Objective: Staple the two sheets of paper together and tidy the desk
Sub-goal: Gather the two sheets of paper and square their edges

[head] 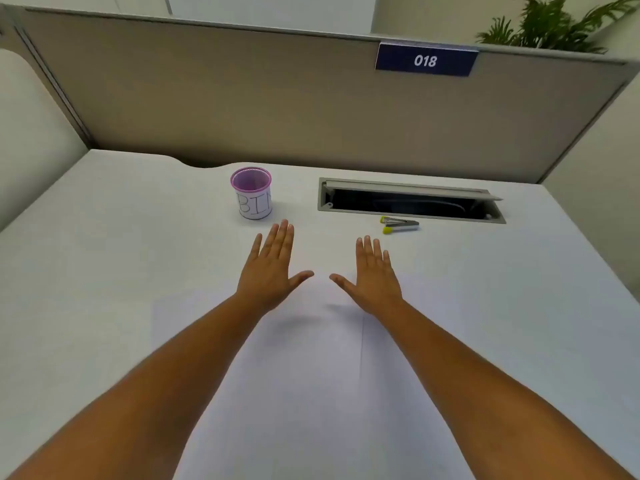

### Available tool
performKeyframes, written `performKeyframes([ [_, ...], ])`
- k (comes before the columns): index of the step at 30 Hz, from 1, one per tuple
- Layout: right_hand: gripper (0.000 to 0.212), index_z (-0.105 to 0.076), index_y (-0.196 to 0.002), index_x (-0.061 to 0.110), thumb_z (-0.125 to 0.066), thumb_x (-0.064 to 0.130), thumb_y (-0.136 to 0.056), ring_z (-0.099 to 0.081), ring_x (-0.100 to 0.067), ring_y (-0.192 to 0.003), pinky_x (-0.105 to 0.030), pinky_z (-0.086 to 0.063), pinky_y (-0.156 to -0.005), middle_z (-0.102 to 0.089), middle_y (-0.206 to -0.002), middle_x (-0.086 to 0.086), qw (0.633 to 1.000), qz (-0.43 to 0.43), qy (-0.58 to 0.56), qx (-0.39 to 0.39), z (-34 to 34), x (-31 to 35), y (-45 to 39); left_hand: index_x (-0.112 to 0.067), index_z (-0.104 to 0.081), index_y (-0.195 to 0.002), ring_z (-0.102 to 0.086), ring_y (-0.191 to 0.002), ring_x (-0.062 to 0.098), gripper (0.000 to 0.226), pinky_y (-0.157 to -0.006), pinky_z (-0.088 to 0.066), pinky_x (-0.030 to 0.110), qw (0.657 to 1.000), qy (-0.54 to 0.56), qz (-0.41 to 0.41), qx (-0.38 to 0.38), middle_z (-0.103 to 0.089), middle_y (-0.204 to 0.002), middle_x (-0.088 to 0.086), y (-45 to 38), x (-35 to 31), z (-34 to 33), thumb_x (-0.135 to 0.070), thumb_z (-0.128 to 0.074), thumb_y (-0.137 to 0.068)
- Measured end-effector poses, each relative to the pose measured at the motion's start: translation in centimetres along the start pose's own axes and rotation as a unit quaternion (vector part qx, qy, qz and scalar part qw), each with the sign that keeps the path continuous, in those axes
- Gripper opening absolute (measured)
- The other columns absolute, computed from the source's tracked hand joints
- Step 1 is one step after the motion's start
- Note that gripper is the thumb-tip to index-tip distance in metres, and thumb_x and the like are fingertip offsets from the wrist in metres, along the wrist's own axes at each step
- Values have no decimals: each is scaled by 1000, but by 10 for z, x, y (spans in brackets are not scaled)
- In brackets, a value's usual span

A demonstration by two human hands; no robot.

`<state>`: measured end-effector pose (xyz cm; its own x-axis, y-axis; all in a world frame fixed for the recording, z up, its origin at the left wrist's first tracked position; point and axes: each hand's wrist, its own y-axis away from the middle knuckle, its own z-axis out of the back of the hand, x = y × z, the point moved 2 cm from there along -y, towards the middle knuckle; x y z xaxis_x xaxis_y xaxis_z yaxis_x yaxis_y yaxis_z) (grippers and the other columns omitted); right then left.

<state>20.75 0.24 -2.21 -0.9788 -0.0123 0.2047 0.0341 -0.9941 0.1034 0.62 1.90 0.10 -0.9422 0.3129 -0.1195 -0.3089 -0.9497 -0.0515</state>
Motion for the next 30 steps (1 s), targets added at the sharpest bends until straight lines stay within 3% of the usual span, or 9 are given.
performKeyframes([
  [5,124,14,-145,14,27,86,-44,16,-23,-144,-38,12,-115,14,-156,-8,1000,1,0,23,-29,-4,22,-15,22,-138,24,-135,16,93,-112,14,34,1000,15,-13,22,24,-147,-2,38,-5,-39,-76,12,-68],
  [9,125,13,-145,13,28,85,-44,15,-22,-144,-36,10,-116,13,-157,-8,999,11,-5,47,-41,-2,31,-14,20,-137,23,-136,16,97,-110,19,31,998,24,-34,51,15,-152,-1,56,-6,-61,-79,17,-65],
  [20,120,6,-146,14,25,83,-50,12,-19,-145,-30,11,-114,10,-157,-6,998,27,-15,55,-57,-5,39,-18,23,-134,22,-135,9,99,-113,12,34,993,71,-27,91,21,-145,-7,67,-10,-84,-81,24,-57],
  [30,107,-5,-147,16,18,78,-63,5,-15,-145,-28,7,-116,0,-158,-1,999,18,-36,17,-64,-8,43,-20,0,-145,14,-138,10,93,-111,16,29,996,71,-36,49,9,-149,-8,70,-10,-89,-75,14,-71],
])
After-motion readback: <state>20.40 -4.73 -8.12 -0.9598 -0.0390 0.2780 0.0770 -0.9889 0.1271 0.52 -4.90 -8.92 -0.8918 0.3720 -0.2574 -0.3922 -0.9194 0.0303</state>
